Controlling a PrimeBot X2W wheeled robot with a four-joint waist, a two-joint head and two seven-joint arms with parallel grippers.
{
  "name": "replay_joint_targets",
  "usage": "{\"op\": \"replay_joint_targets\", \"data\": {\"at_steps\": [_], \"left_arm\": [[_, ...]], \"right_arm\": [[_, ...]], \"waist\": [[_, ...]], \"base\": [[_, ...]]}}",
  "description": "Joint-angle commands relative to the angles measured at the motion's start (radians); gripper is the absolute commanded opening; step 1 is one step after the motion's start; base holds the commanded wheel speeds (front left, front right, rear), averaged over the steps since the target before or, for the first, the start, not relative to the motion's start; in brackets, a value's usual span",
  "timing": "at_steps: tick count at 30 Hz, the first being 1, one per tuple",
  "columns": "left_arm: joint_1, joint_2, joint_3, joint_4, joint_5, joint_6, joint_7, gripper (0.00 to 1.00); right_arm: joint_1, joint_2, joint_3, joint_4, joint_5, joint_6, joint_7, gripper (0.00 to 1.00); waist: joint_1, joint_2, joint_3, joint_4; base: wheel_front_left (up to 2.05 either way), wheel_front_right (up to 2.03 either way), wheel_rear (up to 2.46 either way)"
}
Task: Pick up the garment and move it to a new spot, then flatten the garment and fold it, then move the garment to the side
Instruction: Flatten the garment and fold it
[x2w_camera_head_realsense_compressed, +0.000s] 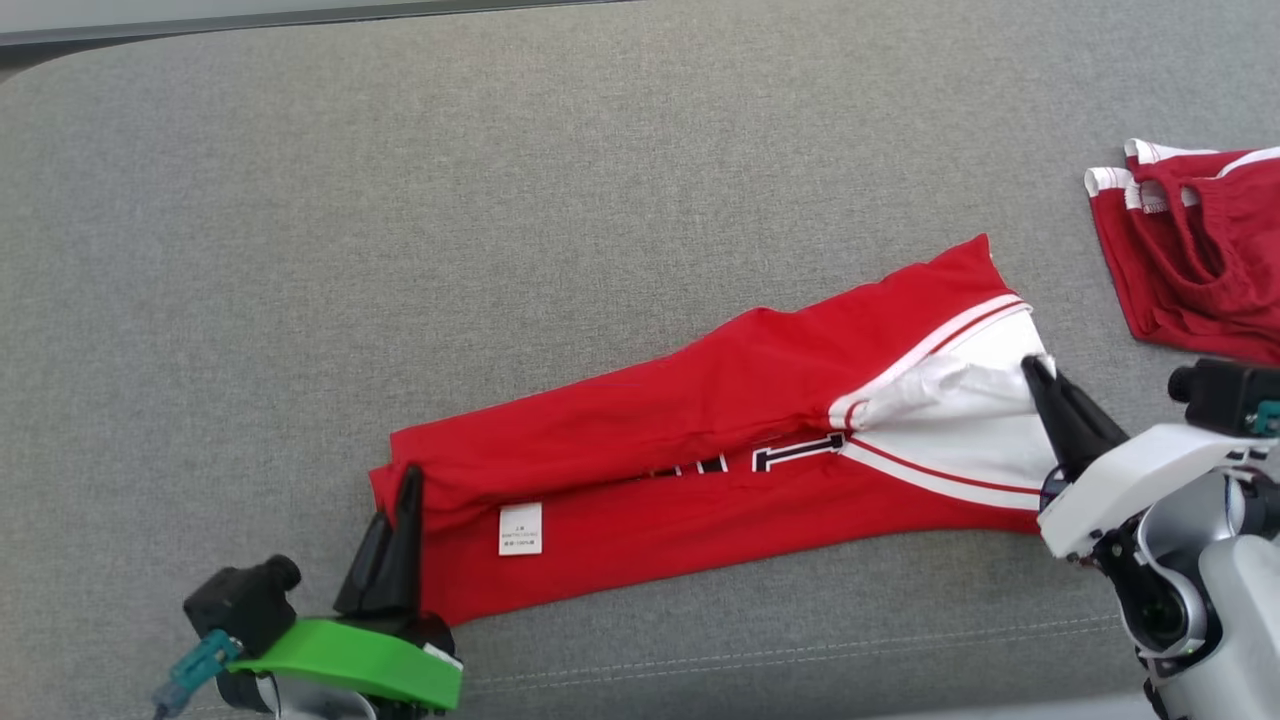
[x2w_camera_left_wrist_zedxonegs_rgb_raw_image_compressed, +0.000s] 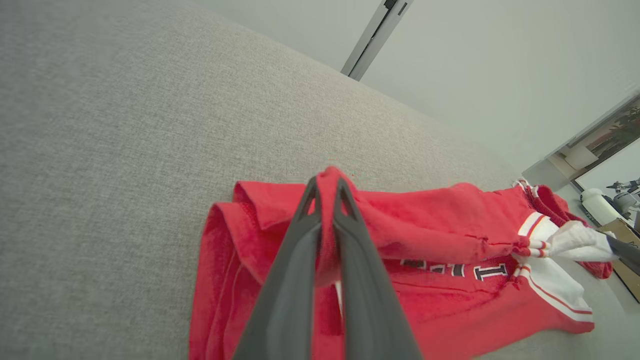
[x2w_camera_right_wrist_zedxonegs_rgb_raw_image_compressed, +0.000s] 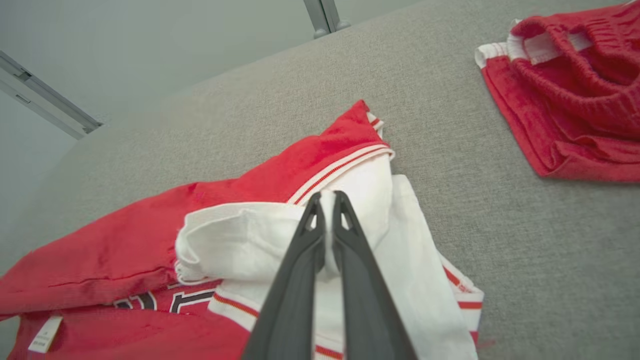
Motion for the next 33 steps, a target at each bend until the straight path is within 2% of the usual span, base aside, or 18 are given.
{"op": "replay_joint_targets", "data": {"at_steps": [1,5,6,7,8,9,10,11,19,26,33], "left_arm": [[0.013,-0.003,0.000,0.008,0.014,-0.008,-0.003,0.00],[0.018,-0.029,-0.002,0.071,0.029,-0.023,-0.003,0.00],[0.017,-0.032,0.000,0.088,0.032,-0.025,-0.003,0.05],[0.013,-0.034,0.005,0.101,0.040,-0.026,-0.003,0.33],[0.011,-0.037,0.010,0.114,0.043,-0.027,-0.003,0.84],[0.009,-0.039,0.015,0.125,0.049,-0.028,-0.003,1.00],[0.010,-0.042,0.021,0.131,0.051,-0.029,-0.003,1.00],[0.019,-0.044,0.033,0.141,0.055,-0.033,-0.003,1.00],[0.100,-0.009,0.002,0.148,0.108,-0.037,0.003,1.00],[0.144,0.006,0.018,0.084,0.115,-0.007,0.002,1.00],[0.095,0.004,0.016,-0.004,0.154,0.025,0.001,1.00]], "right_arm": [[0.016,0.003,0.001,0.008,-0.011,0.000,-0.006,0.00],[0.030,0.012,0.008,0.039,-0.028,0.000,-0.028,0.00],[0.032,0.012,0.010,0.047,-0.030,0.000,-0.035,0.00],[0.035,0.013,0.014,0.054,-0.034,0.000,-0.041,0.15],[0.037,0.014,0.019,0.059,-0.036,0.000,-0.047,0.35],[0.041,0.014,0.026,0.063,-0.035,0.000,-0.054,0.61],[0.048,0.012,0.029,0.066,-0.032,0.000,-0.058,0.98],[0.062,0.003,0.034,0.071,-0.025,0.000,-0.070,1.00],[0.136,-0.034,0.024,0.060,-0.013,0.000,-0.075,1.00],[0.177,-0.040,-0.061,0.025,-0.017,0.000,-0.067,1.00],[0.123,-0.032,-0.115,0.044,-0.049,0.000,0.011,1.00]], "waist": [[0.0001,-0.0001,-0.001,0.002],[0.0001,-0.0001,-0.004,0.005],[0.0001,-0.0001,-0.006,0.005],[0.0001,-0.0001,-0.008,0.005],[0.0001,-0.0001,-0.009,0.004],[0.0001,-0.0001,-0.011,0.005],[0.0001,-0.0001,-0.013,0.005],[0.0001,-0.0001,-0.018,0.006],[0.0001,-0.0001,-0.039,0.006],[0.0001,-0.0001,-0.065,0.022],[0.0001,-0.0001,-0.096,0.058]], "base": [[0.00,0.00,0.00],[0.00,0.00,0.00],[0.00,0.00,0.00],[0.00,0.00,0.00],[0.00,0.00,0.00],[0.00,0.00,0.00],[0.00,0.00,0.00],[0.00,0.00,0.00],[0.00,0.00,0.00],[0.00,0.00,0.00],[0.00,0.00,0.00]]}}
